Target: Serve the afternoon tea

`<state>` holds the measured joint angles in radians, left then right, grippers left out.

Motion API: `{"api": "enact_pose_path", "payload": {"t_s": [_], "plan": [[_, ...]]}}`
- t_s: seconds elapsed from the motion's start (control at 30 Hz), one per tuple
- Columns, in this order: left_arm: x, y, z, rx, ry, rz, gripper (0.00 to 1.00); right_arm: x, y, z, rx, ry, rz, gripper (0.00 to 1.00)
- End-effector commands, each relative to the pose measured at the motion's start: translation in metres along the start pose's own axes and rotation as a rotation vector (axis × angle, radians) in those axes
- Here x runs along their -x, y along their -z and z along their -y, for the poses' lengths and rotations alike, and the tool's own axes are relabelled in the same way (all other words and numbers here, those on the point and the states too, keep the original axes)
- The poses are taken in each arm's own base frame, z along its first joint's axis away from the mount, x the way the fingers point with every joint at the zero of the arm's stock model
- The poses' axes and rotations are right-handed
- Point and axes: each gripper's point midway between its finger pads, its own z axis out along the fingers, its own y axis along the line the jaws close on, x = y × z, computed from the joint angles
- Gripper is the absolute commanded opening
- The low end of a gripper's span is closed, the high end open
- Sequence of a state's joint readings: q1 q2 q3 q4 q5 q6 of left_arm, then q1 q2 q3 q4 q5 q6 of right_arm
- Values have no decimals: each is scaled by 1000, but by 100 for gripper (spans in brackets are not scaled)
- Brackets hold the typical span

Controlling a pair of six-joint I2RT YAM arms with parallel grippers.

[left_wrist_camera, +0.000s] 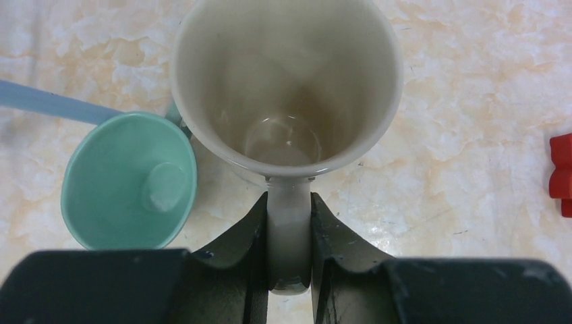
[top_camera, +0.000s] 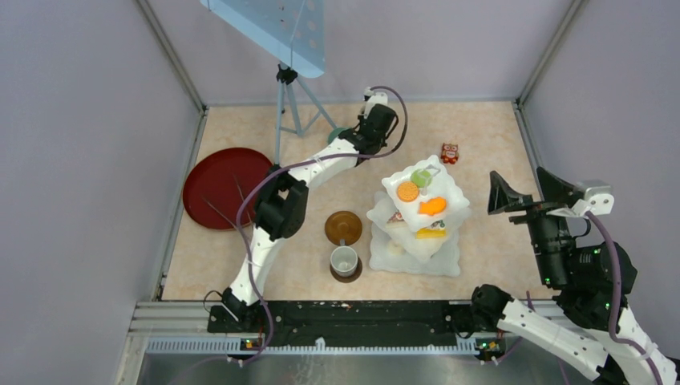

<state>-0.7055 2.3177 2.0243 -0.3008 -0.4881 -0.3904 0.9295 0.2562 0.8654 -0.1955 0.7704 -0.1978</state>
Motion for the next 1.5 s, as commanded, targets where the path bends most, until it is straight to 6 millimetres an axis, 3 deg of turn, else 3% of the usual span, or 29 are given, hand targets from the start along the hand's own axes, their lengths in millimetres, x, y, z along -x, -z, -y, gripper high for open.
{"api": "enact_pose_path", "payload": {"t_s": [0.0,0.17,0.27,0.37,0.43,0.53,0.7,0.77,0.97,1.2,1.3,1.47], "plan": [[96,37,15,-80,32,217,0,23,4,5,12,-60,48,96],[156,87,16,-156,-25,340,0,23,4,5,9,-60,48,96],[184,123,3,-167,-67,377,0,23,4,5,8,-57,51,96],[199,164,-6,-242,-92,387,0,21,3,4,7,-48,51,96],[197,187,-12,-293,-103,371,0,19,1,2,11,-39,48,96],[184,214,-30,-331,-124,338,0,16,0,0,13,-27,45,96],[144,260,-67,-437,-221,322,0,15,-2,-4,21,-24,48,96],[118,278,-81,-495,-291,337,0,13,-3,-5,23,-21,47,96],[73,328,-105,-598,-407,468,0,7,-7,-12,35,-15,37,96],[13,348,-102,-770,-466,521,0,3,-9,-16,42,-15,31,96],[-3,354,-95,-845,-470,546,0,1,-9,-16,38,-14,29,96],[-21,342,-94,-860,-484,554,0,-2,-9,-18,43,-8,25,96]]}}
